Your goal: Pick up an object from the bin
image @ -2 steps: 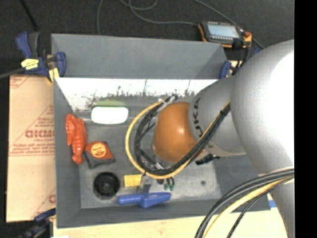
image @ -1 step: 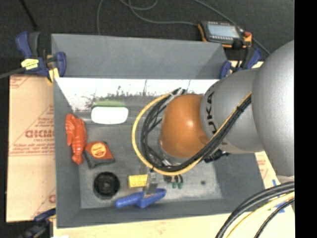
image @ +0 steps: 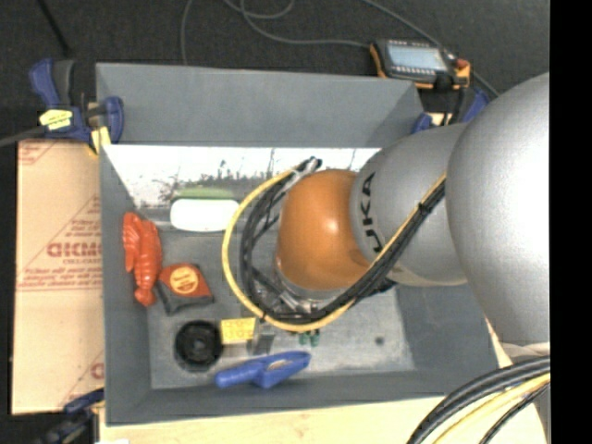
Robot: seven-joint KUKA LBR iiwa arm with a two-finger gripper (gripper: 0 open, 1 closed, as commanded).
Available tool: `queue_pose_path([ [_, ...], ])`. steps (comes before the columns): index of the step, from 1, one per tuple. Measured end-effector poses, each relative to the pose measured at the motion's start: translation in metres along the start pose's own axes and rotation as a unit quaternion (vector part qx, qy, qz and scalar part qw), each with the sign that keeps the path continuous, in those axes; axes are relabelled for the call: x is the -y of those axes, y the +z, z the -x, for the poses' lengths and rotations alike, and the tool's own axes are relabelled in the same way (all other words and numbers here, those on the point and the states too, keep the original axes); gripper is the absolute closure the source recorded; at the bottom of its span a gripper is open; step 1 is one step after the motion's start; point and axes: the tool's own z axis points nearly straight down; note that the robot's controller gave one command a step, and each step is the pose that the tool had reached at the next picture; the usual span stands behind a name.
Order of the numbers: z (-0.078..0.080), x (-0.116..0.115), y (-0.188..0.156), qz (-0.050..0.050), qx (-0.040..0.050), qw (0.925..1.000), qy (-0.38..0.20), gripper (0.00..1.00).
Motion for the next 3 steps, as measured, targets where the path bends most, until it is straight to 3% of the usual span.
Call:
queue_pose_path([
  [1, -0.007, 0.005, 0.007, -0.002, -0.0126, 0.9999, -0.008, 1.0],
  [2, 0.012, -0.005, -0.07, -0.001, -0.0092, 0.9999, -0.008, 1.0],
  [3, 0.014, -0.007, -0.083, -0.001, -0.0057, 0.9999, -0.01, 1.0],
])
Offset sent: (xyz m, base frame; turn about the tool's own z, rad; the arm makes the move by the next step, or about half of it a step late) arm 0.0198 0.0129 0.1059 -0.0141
